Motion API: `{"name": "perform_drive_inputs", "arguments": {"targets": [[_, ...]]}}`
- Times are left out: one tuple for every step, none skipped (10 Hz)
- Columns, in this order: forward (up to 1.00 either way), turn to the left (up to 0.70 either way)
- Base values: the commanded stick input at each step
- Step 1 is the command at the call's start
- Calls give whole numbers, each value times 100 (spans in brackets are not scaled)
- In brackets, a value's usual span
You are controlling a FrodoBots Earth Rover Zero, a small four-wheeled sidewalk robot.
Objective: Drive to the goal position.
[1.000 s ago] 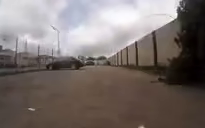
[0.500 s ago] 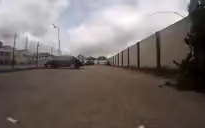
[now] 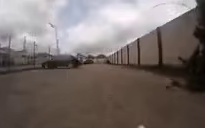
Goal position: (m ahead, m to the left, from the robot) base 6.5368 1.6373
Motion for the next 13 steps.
{"name": "perform_drive_inputs", "arguments": {"targets": [[70,0],[70,0],[70,0],[70,0],[70,0],[70,0],[70,0],[70,0],[70,0],[70,0],[70,0],[70,0],[70,0]]}}
